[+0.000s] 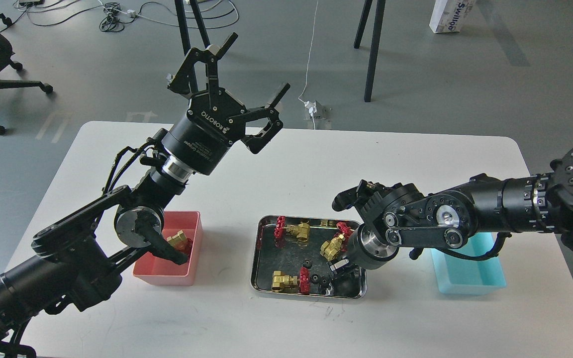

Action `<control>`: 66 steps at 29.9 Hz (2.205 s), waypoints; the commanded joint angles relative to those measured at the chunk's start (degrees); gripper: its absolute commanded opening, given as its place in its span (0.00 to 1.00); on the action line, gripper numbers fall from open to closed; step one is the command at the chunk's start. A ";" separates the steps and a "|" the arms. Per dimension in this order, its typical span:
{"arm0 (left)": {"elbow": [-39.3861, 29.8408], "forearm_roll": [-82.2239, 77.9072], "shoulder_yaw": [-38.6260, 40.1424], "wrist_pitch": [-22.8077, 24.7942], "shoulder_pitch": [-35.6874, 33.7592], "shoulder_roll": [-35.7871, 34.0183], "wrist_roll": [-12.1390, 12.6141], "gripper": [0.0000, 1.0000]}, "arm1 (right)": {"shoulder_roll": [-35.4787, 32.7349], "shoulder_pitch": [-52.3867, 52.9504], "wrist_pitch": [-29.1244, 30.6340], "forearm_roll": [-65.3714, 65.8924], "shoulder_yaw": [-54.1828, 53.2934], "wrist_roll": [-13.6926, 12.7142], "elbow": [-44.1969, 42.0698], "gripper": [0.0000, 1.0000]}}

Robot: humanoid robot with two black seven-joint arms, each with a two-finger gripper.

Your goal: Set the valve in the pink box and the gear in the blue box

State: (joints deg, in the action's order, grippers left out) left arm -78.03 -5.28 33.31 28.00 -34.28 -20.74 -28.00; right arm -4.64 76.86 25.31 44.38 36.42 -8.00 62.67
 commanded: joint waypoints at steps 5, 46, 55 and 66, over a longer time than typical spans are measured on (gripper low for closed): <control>0.07 0.01 -0.17 0.00 0.09 0.00 0.00 0.98 | 1.04 -0.83 0.01 0.01 0.06 0.00 -0.89 0.45; 1.56 -1.14 -0.26 0.00 0.80 2.89 0.00 0.98 | -42.18 9.90 2.46 -1.77 -8.64 -0.17 13.17 0.09; 3.06 -4.12 -0.87 0.00 0.80 6.76 0.00 0.98 | -51.87 -2.75 1.85 2.29 -14.52 -0.26 17.04 0.09; 3.06 -4.12 -0.88 0.00 1.06 6.76 0.00 0.98 | -51.34 -9.53 -2.10 1.85 -19.80 -0.26 16.78 0.99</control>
State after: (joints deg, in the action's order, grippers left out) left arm -75.04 -9.40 32.43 28.00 -33.41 -13.96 -28.01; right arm -56.00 68.06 23.33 46.31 16.95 -8.26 79.54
